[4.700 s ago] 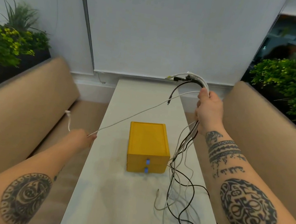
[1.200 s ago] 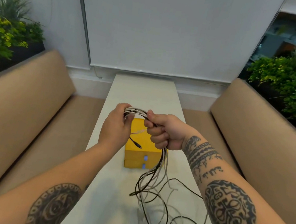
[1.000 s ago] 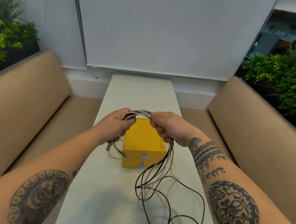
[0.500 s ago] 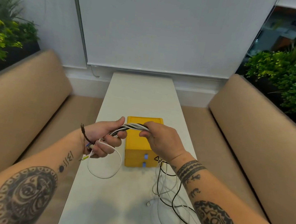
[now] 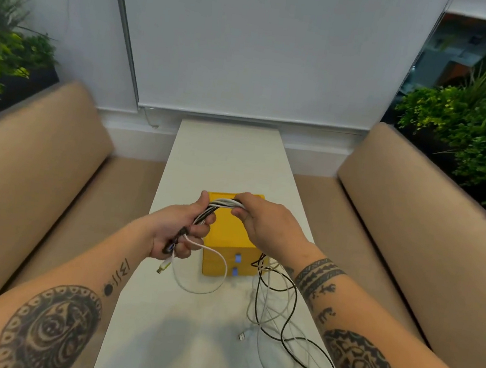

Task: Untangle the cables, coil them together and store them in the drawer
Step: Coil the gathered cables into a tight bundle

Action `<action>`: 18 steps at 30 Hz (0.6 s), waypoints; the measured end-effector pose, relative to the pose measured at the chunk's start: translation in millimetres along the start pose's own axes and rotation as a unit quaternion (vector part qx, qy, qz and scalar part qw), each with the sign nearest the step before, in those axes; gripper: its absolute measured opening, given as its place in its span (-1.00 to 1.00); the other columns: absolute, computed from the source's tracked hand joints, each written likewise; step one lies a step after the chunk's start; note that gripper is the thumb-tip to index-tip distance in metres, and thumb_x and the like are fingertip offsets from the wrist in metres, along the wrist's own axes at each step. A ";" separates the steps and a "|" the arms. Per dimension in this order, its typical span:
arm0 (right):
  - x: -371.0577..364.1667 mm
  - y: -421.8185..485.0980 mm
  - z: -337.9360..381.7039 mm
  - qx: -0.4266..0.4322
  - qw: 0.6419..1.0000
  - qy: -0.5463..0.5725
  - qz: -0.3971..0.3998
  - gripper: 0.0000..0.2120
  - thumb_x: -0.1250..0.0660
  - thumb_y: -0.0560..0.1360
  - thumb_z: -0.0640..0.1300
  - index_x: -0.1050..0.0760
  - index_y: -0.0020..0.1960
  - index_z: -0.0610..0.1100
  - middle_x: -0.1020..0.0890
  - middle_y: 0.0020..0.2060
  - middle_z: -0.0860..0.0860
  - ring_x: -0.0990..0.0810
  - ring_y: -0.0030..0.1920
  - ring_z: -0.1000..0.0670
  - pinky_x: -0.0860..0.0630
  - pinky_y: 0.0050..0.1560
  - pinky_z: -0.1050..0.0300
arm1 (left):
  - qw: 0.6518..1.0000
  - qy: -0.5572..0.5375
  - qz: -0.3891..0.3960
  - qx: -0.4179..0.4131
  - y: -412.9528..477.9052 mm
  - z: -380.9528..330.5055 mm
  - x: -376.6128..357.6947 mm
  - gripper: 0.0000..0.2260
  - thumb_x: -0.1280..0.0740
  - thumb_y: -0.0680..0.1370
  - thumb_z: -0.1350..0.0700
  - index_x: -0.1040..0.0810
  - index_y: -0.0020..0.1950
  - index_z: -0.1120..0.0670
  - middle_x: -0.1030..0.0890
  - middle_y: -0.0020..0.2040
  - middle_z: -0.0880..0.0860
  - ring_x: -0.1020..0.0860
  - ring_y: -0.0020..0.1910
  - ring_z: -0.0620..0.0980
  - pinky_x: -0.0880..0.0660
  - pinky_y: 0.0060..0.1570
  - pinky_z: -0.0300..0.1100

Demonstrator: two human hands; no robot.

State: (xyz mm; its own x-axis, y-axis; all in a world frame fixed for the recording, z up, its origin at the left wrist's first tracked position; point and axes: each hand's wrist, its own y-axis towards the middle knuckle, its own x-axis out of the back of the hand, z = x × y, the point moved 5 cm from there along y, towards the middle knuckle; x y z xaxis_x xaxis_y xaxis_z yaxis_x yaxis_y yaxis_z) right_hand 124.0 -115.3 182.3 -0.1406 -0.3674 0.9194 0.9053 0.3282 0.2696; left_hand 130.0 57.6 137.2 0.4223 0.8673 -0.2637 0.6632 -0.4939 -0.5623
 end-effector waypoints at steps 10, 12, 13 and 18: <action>-16.7 -5.4 -18.4 -0.093 0.950 0.279 0.103 -0.79 -0.24 0.64 0.09 -0.44 0.21 0.03 -0.57 -0.18 0.07 -0.60 -0.25 0.05 -0.46 -0.30 0.22 | 0.892 0.371 -0.198 -0.167 5.0 -42.3 -14.3 -0.53 -0.10 0.65 -0.26 -0.50 -0.13 0.10 -0.44 -0.32 0.04 -0.47 -0.41 0.03 -0.50 -0.42 -0.19; -13.9 -0.4 -13.0 -0.100 0.929 0.338 0.112 -0.76 -0.26 0.63 0.08 -0.47 0.22 -0.01 -0.54 -0.24 0.05 -0.54 -0.34 0.04 -0.47 -0.31 0.22 | 0.846 0.460 -0.194 -0.188 6.8 -44.8 -22.4 -0.57 -0.10 0.67 -0.18 -0.58 0.00 0.11 -0.52 -0.23 0.09 -0.51 -0.42 0.03 -0.48 -0.48 -0.21; -11.1 2.6 -11.8 -0.109 0.925 0.344 0.117 -0.75 -0.26 0.64 0.07 -0.47 0.24 -0.02 -0.52 -0.26 0.04 -0.50 -0.37 0.02 -0.47 -0.31 0.17 | 0.839 0.472 -0.188 -0.194 8.9 -44.1 -23.2 -0.59 -0.10 0.67 -0.14 -0.59 0.04 0.12 -0.53 -0.22 0.09 -0.51 -0.43 0.02 -0.48 -0.50 -0.21; -2.8 7.6 -16.1 -0.113 0.928 0.311 0.172 -0.67 -0.29 0.58 0.21 -0.52 0.11 -0.04 -0.51 -0.29 -0.02 -0.44 -0.41 0.01 -0.43 -0.35 0.10 | 0.816 0.496 -0.184 -0.232 5.1 -44.7 -21.1 -0.60 -0.10 0.66 -0.21 -0.46 -0.22 0.00 -0.47 -0.33 -0.02 -0.44 -0.49 -0.09 -0.41 -0.44 -0.22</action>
State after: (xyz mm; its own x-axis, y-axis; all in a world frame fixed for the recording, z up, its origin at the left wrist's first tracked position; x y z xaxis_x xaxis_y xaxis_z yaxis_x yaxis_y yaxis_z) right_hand 137.8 -125.8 177.1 0.3669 -0.7296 0.5772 0.9247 0.3535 -0.1410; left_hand 152.0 34.0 174.9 0.2808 0.5995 0.7495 0.9237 -0.3808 -0.0415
